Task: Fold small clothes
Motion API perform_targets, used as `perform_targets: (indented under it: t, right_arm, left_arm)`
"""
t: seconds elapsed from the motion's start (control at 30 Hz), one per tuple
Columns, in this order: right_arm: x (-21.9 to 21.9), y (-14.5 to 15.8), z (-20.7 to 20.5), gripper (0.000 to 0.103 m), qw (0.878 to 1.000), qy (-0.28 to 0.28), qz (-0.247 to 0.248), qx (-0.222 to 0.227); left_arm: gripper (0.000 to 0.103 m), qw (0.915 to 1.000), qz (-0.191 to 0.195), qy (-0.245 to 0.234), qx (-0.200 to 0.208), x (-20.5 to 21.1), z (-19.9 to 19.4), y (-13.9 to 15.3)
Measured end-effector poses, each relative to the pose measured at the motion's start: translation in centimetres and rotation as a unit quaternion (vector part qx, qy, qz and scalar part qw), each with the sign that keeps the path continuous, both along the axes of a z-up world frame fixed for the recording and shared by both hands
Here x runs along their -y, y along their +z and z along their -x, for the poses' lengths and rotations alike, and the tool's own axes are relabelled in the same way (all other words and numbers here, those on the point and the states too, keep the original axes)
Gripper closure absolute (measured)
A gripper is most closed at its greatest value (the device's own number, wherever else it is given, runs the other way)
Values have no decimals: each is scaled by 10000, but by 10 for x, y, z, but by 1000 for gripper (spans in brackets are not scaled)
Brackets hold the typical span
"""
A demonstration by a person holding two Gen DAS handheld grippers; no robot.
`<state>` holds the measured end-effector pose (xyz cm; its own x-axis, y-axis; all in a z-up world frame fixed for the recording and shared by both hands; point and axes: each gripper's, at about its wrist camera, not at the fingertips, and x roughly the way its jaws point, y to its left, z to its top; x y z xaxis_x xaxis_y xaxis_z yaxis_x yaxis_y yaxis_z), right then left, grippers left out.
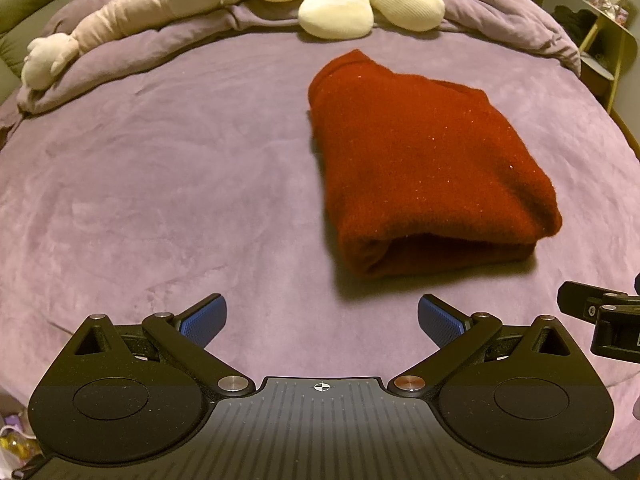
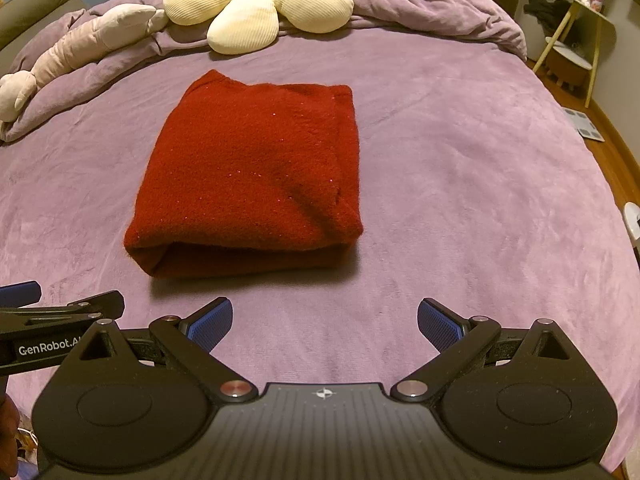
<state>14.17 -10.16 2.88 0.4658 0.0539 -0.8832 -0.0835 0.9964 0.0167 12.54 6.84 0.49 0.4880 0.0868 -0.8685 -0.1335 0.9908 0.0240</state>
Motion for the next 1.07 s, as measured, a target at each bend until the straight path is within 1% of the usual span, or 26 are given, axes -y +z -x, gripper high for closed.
perform_targets:
  t: [0.7, 0.93, 1.07]
  right_arm:
    - [0, 0, -1, 4, 10000, 31, 25, -4]
    - [0, 0, -1, 4, 10000, 27, 24, 11]
    - [0, 1, -1, 4, 10000, 30, 17, 20]
  left_arm:
    - [0, 10000, 21, -47, -17, 1, 1, -2]
    - [0, 9999, -3, -137, 7, 3, 1, -2]
    - [0, 9998, 46, -179, -6, 3, 1, -1]
